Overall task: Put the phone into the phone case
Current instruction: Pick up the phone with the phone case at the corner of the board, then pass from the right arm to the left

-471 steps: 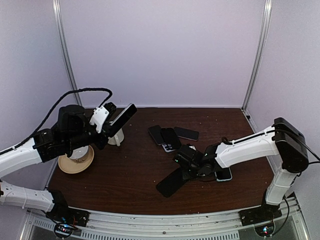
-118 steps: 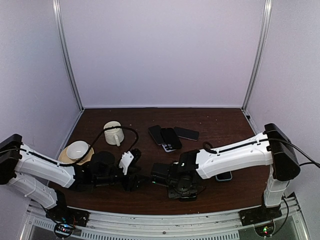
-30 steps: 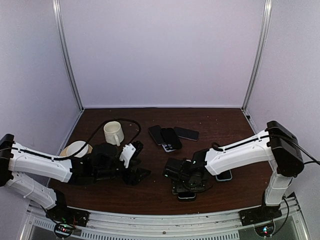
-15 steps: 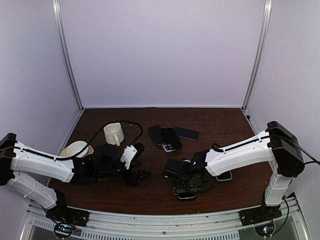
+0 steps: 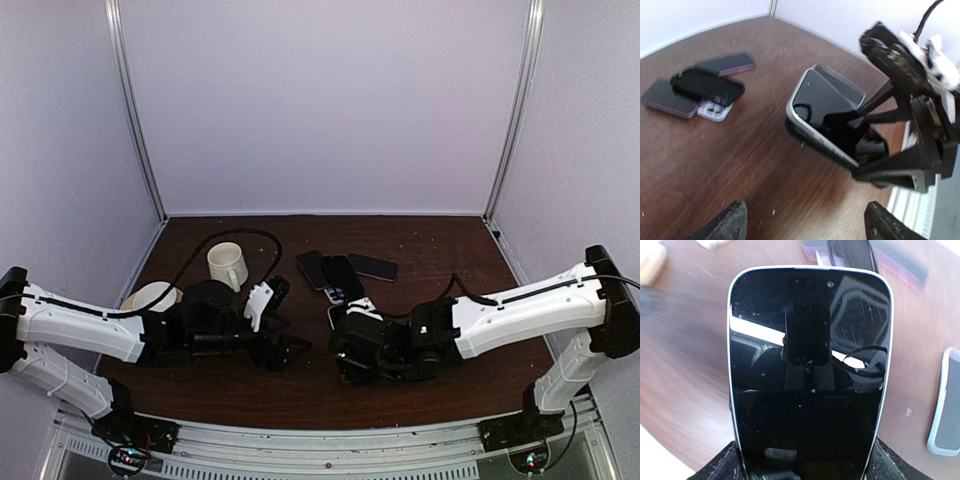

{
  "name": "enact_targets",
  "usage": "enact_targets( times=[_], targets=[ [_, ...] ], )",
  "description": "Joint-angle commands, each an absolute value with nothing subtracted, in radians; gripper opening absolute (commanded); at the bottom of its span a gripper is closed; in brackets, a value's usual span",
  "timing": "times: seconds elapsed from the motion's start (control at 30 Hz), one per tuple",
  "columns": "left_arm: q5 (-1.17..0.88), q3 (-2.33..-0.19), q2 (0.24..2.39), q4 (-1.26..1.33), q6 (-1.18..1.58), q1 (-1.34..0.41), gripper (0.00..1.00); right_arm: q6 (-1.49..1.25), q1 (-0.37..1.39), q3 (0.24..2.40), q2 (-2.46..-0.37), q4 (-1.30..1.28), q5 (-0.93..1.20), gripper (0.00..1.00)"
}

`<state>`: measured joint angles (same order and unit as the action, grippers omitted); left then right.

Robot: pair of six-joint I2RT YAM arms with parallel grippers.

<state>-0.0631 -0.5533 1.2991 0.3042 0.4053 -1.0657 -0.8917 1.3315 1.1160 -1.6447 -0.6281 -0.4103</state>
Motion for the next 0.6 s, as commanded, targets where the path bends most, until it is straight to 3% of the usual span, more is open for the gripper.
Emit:
enact_targets(
  times=[0.0, 0.13, 0.27, 0.37, 0.57],
  targets=[
    [-0.107, -0.531, 1.212, 0.537, 0.545, -1.06, 0.89, -0.676, 1.406, 1.095, -1.519, -0.407, -0.706, 0.14],
    [-0.074, -0.483, 1.189, 0.713, 0.626, -1.059, 0.95, -0.458, 1.445, 1.054, -1.479, -0.181, -0.789, 0.13],
    [-0.051, -0.513, 1.218, 0.733, 0.628, -1.059, 0.92, -0.299, 1.479, 1.032, -1.475, -0.009, -0.81, 0.13],
    [-0.103, -0.523, 1.234, 0.773, 0.621, -1.06, 0.84, -0.276, 1.487, 1.042, -1.484, -0.003, -0.827, 0.13],
    [-0.134, -0.523, 1.269, 0.816, 0.622, -1.059, 0.55, -0.244, 1.494, 1.035, -1.493, 0.044, -0.791, 0.12]
  ],
)
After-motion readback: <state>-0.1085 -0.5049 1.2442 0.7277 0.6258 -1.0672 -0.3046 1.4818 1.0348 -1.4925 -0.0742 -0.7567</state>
